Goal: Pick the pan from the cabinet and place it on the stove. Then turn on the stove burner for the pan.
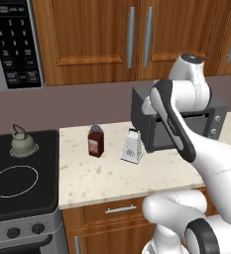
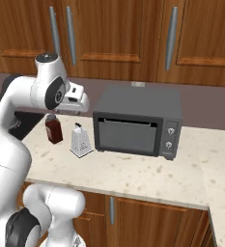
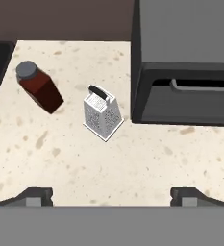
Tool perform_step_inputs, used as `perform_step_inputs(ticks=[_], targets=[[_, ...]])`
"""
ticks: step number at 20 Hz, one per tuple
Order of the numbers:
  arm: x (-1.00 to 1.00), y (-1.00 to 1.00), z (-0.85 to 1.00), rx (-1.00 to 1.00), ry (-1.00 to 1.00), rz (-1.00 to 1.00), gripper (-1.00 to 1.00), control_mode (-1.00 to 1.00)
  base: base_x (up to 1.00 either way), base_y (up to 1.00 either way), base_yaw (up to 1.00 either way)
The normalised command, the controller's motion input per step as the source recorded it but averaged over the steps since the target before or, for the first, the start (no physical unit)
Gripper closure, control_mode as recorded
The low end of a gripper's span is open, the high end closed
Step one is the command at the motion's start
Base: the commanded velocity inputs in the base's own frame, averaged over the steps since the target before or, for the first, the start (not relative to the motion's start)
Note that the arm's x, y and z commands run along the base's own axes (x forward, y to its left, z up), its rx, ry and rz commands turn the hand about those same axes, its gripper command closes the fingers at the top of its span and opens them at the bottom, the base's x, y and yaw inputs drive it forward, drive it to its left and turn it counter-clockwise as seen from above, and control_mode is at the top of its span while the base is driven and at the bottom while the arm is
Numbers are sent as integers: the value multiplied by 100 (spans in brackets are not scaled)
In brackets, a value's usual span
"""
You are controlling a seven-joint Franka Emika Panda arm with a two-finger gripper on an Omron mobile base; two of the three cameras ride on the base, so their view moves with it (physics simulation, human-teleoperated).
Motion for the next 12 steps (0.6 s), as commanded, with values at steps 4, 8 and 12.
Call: perform_step_inputs(ticks=[4, 8, 12], targets=[[-44, -5, 15, 0, -33, 0, -100, -100, 0, 0, 0], [-21, 0, 26, 0, -31, 0, -100, -100, 0, 0, 0], [-18, 0, 37, 0, -30, 0, -100, -100, 0, 0, 0]])
